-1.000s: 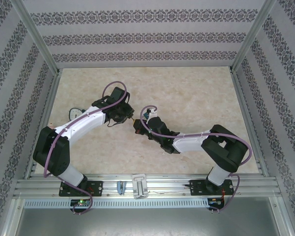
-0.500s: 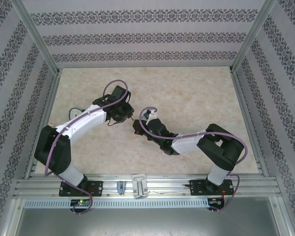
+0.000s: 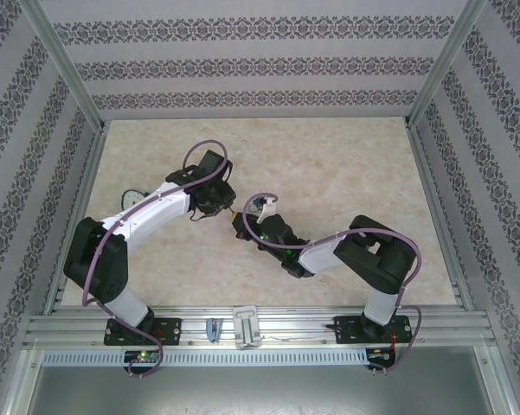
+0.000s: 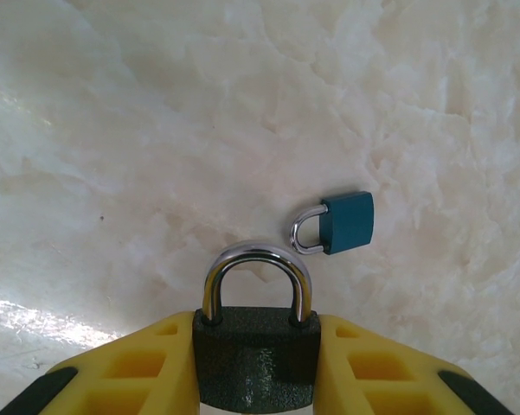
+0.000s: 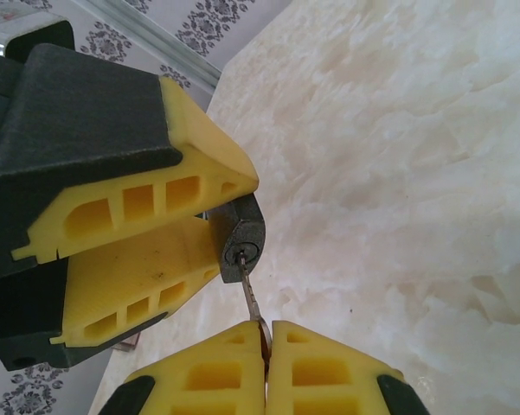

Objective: Unlock with the key

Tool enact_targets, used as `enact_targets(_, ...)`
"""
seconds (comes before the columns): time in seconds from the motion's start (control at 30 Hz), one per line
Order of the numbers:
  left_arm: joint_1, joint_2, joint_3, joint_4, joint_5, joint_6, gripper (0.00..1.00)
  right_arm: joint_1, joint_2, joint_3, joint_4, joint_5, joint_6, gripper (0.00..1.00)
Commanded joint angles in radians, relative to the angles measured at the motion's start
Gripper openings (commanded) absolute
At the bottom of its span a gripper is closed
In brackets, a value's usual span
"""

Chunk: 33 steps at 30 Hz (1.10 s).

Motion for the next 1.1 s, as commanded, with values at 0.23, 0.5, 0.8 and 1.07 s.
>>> enact_targets(0.23,0.010,-0.023,-0.016,-0.031,0.063,-0.024,0.30,0.030,-0.048,-0.020,0.073,0.154,-0.092,0.00)
enact_targets(0.5,0.027,-0.038,-0.041,-0.014,0.067,-0.040,0.30,0.033,-0.067,-0.043,0.055,0.187,-0.059,0.00)
enact_targets(0.8,0.041,-0.057,-0.048,0.004,0.078,-0.047,0.30,0.034,-0.053,-0.028,0.067,0.143,-0.082,0.00)
enact_targets(1.07,0.061,-0.064,-0.065,0.028,0.075,-0.066,0.30,0.045,-0.051,-0.041,0.064,0.131,-0.058,0.00)
